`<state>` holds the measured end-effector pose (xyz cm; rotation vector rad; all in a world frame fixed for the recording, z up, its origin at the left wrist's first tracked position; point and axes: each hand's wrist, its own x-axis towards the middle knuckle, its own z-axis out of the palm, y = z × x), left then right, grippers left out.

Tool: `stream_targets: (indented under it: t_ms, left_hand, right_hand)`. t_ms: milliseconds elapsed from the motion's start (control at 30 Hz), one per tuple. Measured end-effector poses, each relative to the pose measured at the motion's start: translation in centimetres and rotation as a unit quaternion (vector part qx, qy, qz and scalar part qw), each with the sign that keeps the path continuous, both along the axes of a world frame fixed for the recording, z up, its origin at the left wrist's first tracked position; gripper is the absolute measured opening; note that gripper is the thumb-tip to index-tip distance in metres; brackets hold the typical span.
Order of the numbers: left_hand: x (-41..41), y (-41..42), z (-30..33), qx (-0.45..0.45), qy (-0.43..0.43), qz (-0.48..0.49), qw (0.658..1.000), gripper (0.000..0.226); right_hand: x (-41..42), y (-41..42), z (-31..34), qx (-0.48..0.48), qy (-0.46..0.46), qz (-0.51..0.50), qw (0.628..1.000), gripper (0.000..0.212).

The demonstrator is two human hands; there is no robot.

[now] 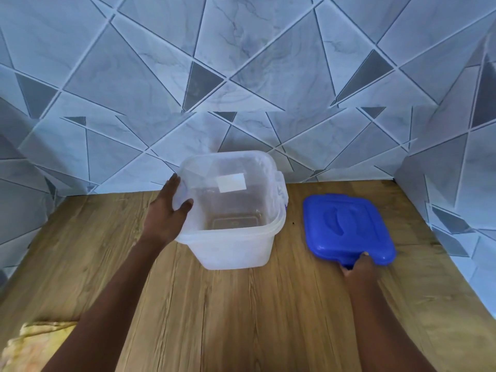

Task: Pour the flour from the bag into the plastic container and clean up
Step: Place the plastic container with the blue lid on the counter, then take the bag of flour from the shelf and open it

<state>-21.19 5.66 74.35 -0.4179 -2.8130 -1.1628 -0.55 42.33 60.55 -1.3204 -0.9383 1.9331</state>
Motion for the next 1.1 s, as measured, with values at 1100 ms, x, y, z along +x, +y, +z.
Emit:
stream_targets:
  t_ms: [1100]
  left_hand:
    - [6.9, -5.9, 12.0, 0.22, 0.128, 0.052, 0.966, 0.027]
  right_hand:
    - [-14.1, -24.1, 25.5, 0.528, 0.317, 0.245, 0.749, 0.01]
